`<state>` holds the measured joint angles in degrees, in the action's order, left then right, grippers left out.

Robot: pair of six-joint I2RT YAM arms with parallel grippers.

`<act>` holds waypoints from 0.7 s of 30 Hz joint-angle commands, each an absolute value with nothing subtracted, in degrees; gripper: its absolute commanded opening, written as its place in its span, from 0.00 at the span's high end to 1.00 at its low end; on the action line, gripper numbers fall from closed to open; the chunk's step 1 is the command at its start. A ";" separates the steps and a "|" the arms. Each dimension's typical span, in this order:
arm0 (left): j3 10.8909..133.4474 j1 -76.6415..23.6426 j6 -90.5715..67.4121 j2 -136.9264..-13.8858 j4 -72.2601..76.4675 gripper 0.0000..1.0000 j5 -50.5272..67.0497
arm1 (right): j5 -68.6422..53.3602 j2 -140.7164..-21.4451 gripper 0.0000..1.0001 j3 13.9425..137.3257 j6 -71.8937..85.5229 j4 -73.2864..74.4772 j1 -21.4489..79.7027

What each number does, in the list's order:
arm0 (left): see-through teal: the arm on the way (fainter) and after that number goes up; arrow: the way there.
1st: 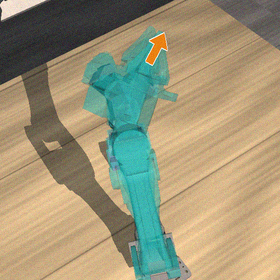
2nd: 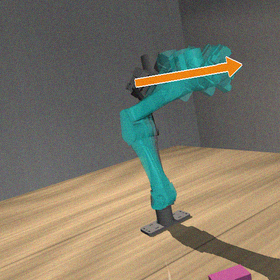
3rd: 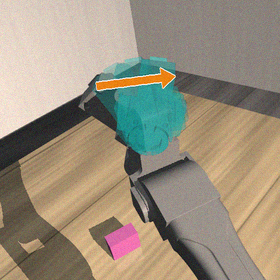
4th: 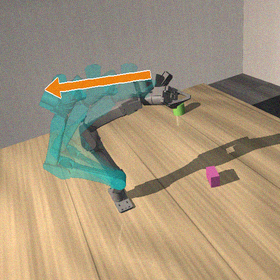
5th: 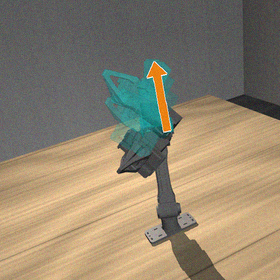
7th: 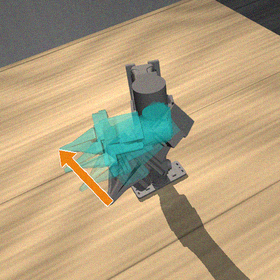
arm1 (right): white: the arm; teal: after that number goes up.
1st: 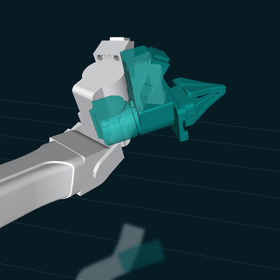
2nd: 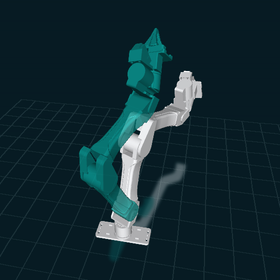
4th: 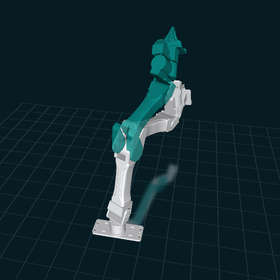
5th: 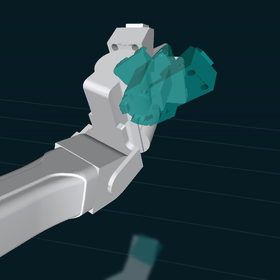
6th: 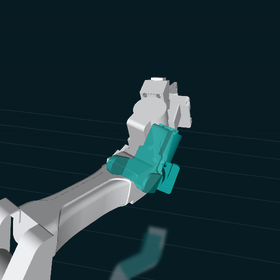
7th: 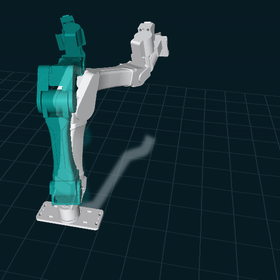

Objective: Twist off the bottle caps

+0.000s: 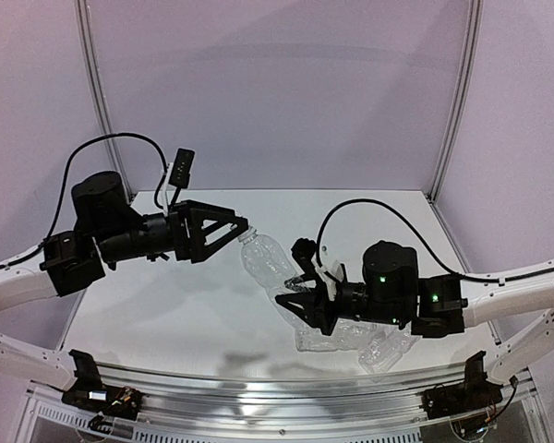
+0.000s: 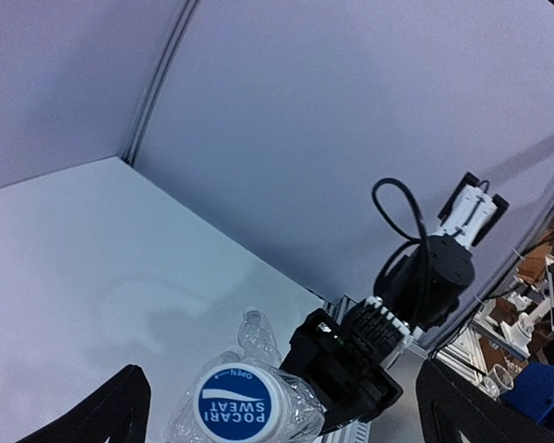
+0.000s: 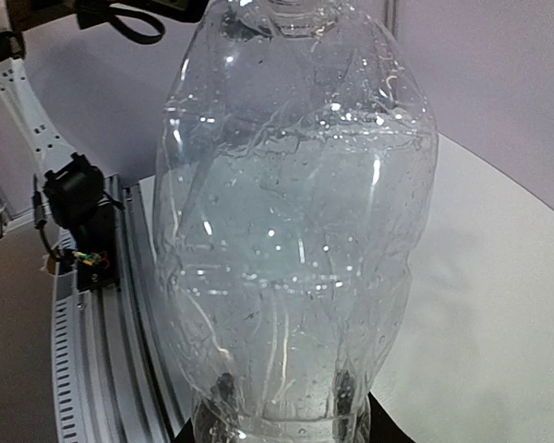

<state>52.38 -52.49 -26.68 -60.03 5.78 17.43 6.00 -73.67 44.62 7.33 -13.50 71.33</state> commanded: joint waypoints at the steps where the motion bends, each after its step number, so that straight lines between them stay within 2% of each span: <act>1: 50.58 -51.44 -20.23 -55.50 6.50 0.01 24.79 | -4.36 -70.27 1.00 42.09 7.11 -18.11 71.09; 7: 48.95 -51.77 -18.25 -52.22 8.60 0.03 30.08 | -11.86 -69.26 1.00 41.05 6.99 -20.43 71.05; 15: 50.47 -53.90 -13.62 -53.32 6.31 0.13 32.34 | -16.58 -69.39 1.00 41.13 7.19 -21.05 71.10; 21: 50.97 -54.69 -12.58 -54.17 5.80 0.30 31.66 | -17.11 -69.77 1.00 41.39 7.20 -20.83 71.05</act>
